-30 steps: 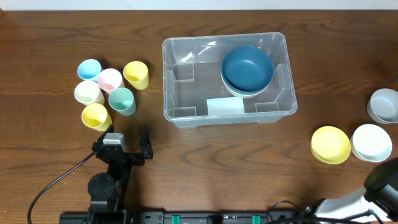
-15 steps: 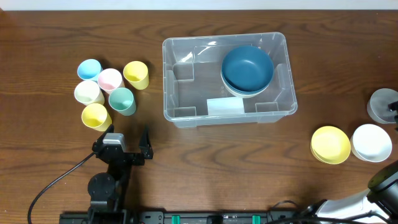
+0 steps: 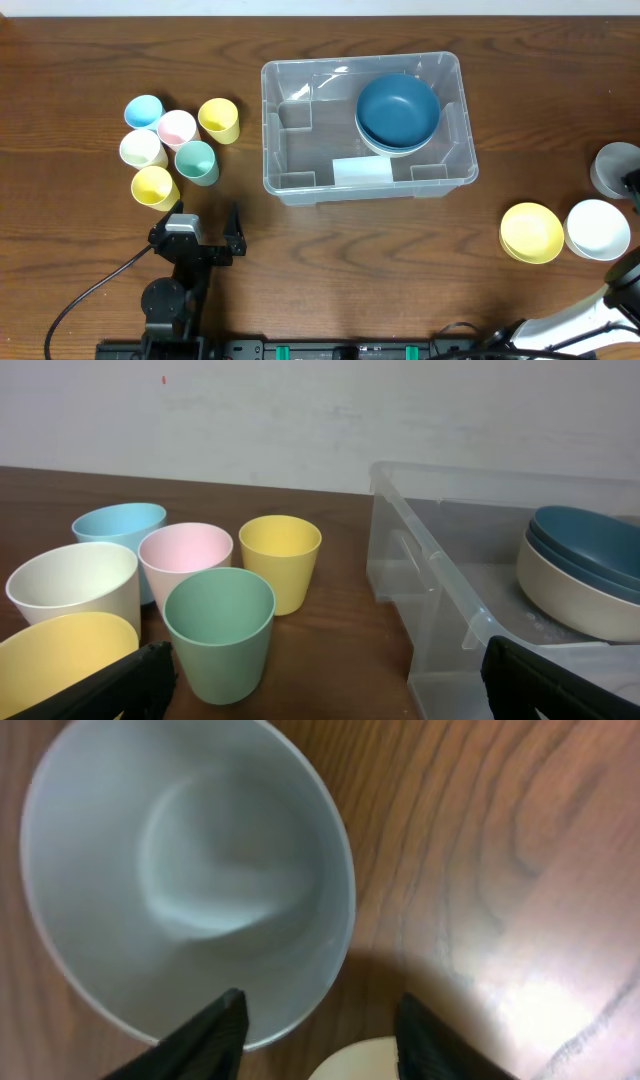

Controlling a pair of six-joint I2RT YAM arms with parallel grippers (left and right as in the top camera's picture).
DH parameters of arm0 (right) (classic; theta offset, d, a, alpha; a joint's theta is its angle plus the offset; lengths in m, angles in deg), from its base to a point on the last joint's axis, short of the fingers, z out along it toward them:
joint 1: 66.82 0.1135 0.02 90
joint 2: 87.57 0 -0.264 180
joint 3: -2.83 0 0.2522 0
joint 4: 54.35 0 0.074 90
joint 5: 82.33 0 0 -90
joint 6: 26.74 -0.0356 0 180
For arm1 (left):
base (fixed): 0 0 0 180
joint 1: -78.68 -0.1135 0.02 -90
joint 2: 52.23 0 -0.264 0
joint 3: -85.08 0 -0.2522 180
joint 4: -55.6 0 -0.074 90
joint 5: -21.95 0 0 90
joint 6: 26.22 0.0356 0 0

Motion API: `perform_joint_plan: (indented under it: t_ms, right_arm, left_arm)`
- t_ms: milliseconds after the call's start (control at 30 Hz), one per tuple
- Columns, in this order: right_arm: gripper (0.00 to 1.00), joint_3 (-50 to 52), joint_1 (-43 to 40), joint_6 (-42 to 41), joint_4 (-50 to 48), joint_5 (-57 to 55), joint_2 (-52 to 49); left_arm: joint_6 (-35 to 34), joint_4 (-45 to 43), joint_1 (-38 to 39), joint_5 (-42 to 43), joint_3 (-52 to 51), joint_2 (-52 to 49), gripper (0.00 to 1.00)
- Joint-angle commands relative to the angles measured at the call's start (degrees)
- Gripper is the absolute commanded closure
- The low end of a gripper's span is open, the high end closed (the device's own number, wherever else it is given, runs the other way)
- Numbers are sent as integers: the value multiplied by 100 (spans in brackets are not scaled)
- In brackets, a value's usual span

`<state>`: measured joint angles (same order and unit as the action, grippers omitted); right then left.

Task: Pack container
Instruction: 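Release the bowl and move the right gripper to the white bowl at right, then grasp the white bowl's rim with the right gripper and lift it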

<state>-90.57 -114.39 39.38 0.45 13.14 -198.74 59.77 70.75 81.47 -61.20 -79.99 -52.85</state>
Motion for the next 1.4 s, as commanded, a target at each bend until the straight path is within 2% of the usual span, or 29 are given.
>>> perform_joint_plan:
  t_ms: [0, 500, 967, 1267, 1367]
  right_arm:
    - [58, 31, -74, 48, -122, -103, -48]
    - [66, 31, -74, 127, -278, -269, -424]
    - [98, -39, -79, 184, -415, -68, -420]
    - [99, -584, -72, 184, -160, 713, -168]
    - [99, -813, -66, 170, -144, 1506, 28]
  left_arm:
    - [96, 205, 13, 42, -94, 33, 2]
    - [98, 205, 13, 42, -94, 33, 2]
    - [98, 205, 13, 42, -94, 33, 2]
    - [98, 205, 13, 42, -94, 33, 2]
    - [98, 205, 13, 42, -94, 33, 2]
